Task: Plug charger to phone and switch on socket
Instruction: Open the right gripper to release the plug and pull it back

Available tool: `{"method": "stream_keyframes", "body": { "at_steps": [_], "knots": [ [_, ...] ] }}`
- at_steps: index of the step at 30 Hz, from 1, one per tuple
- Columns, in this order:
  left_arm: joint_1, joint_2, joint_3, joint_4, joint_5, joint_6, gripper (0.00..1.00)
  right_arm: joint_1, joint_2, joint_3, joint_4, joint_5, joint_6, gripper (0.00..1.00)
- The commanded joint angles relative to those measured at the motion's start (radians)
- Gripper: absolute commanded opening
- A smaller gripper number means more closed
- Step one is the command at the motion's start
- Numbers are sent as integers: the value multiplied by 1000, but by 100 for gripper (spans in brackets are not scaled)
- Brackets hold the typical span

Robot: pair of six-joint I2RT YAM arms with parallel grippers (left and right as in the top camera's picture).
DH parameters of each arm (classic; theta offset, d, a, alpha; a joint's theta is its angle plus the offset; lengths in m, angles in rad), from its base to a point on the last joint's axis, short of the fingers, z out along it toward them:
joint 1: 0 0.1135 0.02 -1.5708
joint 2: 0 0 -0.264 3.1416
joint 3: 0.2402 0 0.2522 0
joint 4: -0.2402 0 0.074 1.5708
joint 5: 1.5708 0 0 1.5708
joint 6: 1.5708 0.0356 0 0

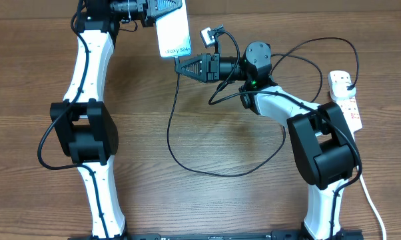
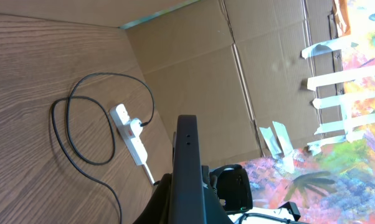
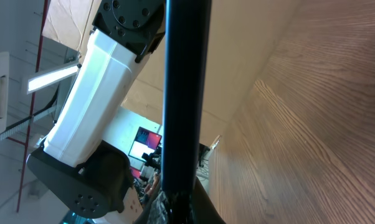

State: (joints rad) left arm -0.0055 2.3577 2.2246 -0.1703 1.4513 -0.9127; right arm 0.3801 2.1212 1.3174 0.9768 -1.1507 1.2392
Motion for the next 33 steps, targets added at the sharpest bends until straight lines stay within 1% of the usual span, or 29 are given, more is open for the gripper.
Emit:
{"method": "stream_keyframes", "body": {
  "at_steps": [1,8,19,21,22,25,26,27,33],
  "knots": [
    [-22,-11,22,-1,92,12,4,-14,-8,12,10,103,11,4],
    [-23,-11,22,-1,94,15,4,-42,-8,12,43,103,68,4],
    [-28,-11,22,-1,92,15,4,-44,-8,12,43,99,69,4],
    [-27,-11,22,-1,86,15,4,-44,-8,12,43,87,70,27],
    [-27,-11,22,-1,83,15,4,-44,-8,12,43,76,70,41],
    [-26,-11,22,-1,73,15,4,-44,-8,12,44,43,70,77],
    [-26,-11,22,-1,67,15,4,-44,-8,12,45,36,69,86],
    [-24,-11,22,-1,58,15,4,-44,-8,12,55,18,69,99],
    [-14,-11,22,-2,57,14,4,-49,-8,12,62,-26,70,100]
  ]
}}
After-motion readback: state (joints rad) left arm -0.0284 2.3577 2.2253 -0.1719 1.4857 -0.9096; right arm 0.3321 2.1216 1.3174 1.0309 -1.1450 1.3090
